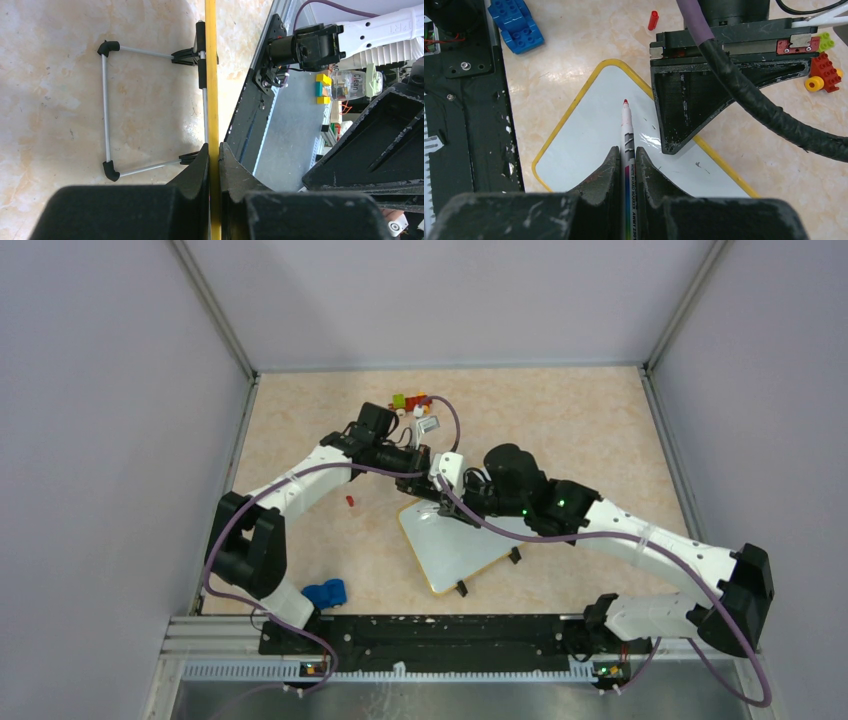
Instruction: Write a sentence on the whiteboard
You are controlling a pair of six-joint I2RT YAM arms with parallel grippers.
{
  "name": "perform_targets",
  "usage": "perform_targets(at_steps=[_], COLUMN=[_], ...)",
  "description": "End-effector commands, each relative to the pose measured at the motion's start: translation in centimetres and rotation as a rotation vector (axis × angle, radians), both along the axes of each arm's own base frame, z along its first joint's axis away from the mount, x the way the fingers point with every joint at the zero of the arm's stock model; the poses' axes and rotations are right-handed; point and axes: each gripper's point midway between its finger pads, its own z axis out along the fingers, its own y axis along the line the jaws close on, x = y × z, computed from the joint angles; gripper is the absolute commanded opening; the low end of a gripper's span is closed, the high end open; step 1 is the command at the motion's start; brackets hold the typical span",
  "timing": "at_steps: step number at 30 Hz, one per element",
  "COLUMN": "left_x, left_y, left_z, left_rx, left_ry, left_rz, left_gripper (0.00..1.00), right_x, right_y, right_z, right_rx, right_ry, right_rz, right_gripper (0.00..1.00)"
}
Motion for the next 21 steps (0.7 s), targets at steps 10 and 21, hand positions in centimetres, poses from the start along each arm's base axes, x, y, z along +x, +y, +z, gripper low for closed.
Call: perform_targets(at_steps=[10,21], left_x=[0.2,0.2], left_y=[0.1,0.0], left_z=[-1.4,-1.4], left_rx=[0.018,0.015], left_ry=[-0.016,-0.013], left_rz=[-0.008,-0.011], left_gripper=[0.0,0.0], right_x=[0.2,0.7], right_y=[-0.1,0.3], right_z=[0.4,0.3], right_rx=[-0.004,-0.017], right_ry=[-0.029,-0.042], right_rz=[-0.015,-0.034], right_gripper=[0.0,0.0])
